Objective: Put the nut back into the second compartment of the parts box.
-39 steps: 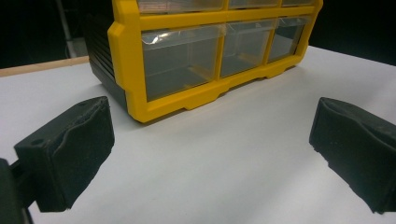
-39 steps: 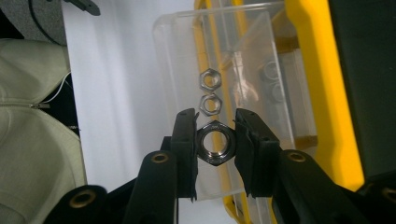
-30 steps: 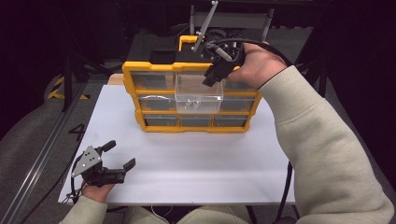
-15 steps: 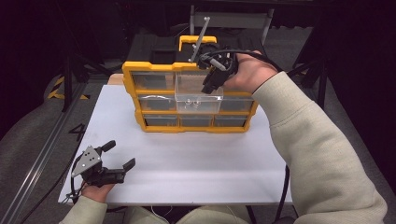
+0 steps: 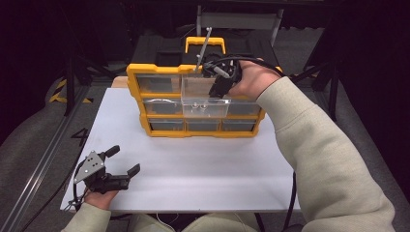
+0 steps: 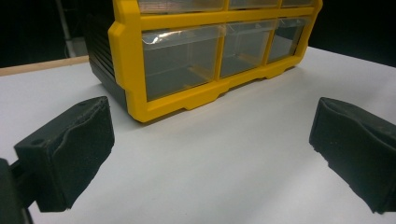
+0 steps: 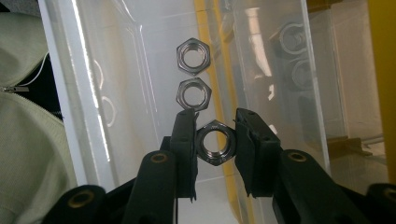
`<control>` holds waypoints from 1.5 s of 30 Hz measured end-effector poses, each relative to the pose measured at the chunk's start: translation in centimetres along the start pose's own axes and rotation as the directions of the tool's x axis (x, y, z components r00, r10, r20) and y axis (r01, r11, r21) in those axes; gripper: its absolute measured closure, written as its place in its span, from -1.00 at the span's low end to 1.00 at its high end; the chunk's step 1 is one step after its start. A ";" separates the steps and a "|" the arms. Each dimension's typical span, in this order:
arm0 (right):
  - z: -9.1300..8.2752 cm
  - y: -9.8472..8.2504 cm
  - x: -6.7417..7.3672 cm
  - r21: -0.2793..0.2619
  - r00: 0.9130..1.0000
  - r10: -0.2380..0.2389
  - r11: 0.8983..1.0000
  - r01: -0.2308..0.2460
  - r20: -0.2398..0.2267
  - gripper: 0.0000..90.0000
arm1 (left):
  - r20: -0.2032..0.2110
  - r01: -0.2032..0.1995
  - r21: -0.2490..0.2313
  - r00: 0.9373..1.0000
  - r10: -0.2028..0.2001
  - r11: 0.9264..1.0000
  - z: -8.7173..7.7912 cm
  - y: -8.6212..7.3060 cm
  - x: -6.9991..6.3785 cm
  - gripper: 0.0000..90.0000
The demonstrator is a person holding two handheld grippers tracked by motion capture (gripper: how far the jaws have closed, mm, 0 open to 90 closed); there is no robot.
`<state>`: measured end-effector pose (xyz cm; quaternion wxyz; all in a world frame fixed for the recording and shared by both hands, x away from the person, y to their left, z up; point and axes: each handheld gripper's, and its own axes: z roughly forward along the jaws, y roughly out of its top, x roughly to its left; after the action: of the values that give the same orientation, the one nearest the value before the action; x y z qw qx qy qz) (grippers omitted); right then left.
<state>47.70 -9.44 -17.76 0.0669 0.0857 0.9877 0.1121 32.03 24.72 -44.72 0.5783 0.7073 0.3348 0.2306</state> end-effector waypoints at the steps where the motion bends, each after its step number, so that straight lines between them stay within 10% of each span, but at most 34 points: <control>1: 0.0 0.0 0.0 0.004 1.000 0.003 1.000 -0.003 -0.002 0.55 | 0.000 0.000 0.000 1.000 0.000 1.000 0.0 0.0 0.0 -0.98; 20: 0.4 -0.1 -0.8 -0.011 0.998 -0.011 1.000 0.010 -0.057 0.44 | 0.000 0.011 -0.003 1.000 -0.011 1.000 -0.2 -0.1 0.1 -0.98; 26: -1.1 -0.8 -0.3 -0.075 1.000 -0.013 0.997 0.012 -0.009 0.44 | -0.002 0.014 -0.001 1.000 -0.014 1.000 -0.3 -0.1 0.0 -0.98; 32: -3.7 -3.3 0.8 -0.240 0.996 0.020 0.971 0.001 0.085 0.12 | -0.009 0.015 -0.001 1.000 -0.015 1.000 -0.3 -0.1 0.0 -0.98; 35: -4.2 -4.7 1.4 -0.339 0.991 0.051 0.941 -0.005 0.127 -0.15 | -0.008 0.012 -0.007 1.000 -0.012 1.000 -0.3 -0.1 -0.1 -0.98; 38: -4.2 -7.8 2.8 -0.498 0.983 0.107 0.867 -0.020 0.148 -0.40 | -0.005 0.004 -0.003 1.000 -0.004 1.000 -0.2 0.0 -0.1 -0.98; 40: -4.0 -8.4 3.1 -0.520 0.982 0.117 0.854 -0.022 0.151 -0.49 | -0.004 0.005 -0.004 1.000 -0.005 1.000 -0.2 0.0 -0.1 -0.98; 45: 0.1 -14.9 6.4 -0.697 0.957 0.235 0.715 -0.050 0.172 -0.71 | -0.005 0.005 -0.003 1.000 -0.005 1.000 -0.3 0.0 0.0 -0.98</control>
<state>39.18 -22.51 -22.02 0.2080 0.1448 0.8498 0.4621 31.87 24.91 -44.62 0.5791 0.7050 0.3379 0.2313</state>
